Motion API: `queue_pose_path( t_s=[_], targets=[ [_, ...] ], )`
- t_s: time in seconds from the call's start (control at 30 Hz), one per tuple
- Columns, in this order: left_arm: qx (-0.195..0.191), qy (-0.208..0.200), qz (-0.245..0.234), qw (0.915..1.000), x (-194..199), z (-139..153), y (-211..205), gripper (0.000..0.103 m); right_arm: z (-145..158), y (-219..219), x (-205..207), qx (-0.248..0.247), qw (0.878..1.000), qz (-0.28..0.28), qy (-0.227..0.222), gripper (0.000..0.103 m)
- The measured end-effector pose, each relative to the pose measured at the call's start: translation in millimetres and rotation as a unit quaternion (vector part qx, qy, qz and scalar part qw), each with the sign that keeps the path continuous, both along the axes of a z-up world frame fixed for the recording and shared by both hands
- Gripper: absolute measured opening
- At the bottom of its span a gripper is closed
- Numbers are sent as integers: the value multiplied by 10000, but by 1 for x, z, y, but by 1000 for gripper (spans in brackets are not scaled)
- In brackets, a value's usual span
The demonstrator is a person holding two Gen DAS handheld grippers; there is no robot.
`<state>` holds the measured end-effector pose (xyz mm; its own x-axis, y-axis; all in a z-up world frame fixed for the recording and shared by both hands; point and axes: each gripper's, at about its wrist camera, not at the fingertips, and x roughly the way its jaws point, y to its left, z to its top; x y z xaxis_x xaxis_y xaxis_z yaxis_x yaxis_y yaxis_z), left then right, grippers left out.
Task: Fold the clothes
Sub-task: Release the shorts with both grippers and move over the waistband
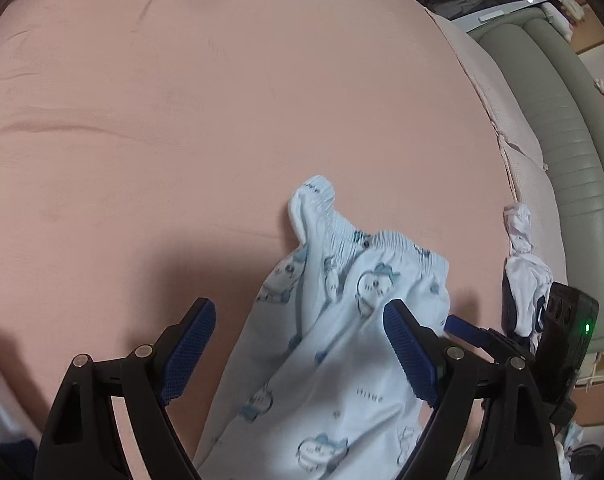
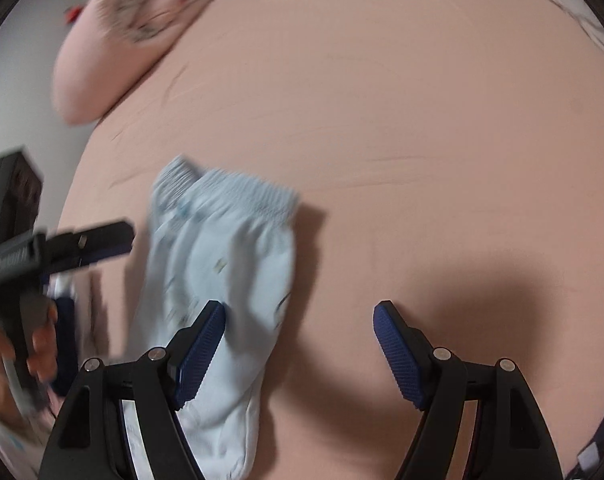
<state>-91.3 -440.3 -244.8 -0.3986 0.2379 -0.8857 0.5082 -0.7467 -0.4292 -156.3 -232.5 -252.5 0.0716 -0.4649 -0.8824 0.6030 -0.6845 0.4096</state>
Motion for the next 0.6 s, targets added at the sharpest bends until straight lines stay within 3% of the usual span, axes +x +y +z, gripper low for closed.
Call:
queue_pose_path(
  t_s=[0.27,0.53,0.6],
  targets=[
    [83,-72,-183,9998,-19,-19,6,86,-7,-21,-17,59,9979,-320,-565,76],
    [292,113,-51,9995,-19,-27,1,84,-35,-17,-35,-784,9798,-535,-1761,78],
    [277,139,-59,9995,-18,-29,0,77,-39,-9,-41,-1011,9727,-676,-1975,78]
  ],
)
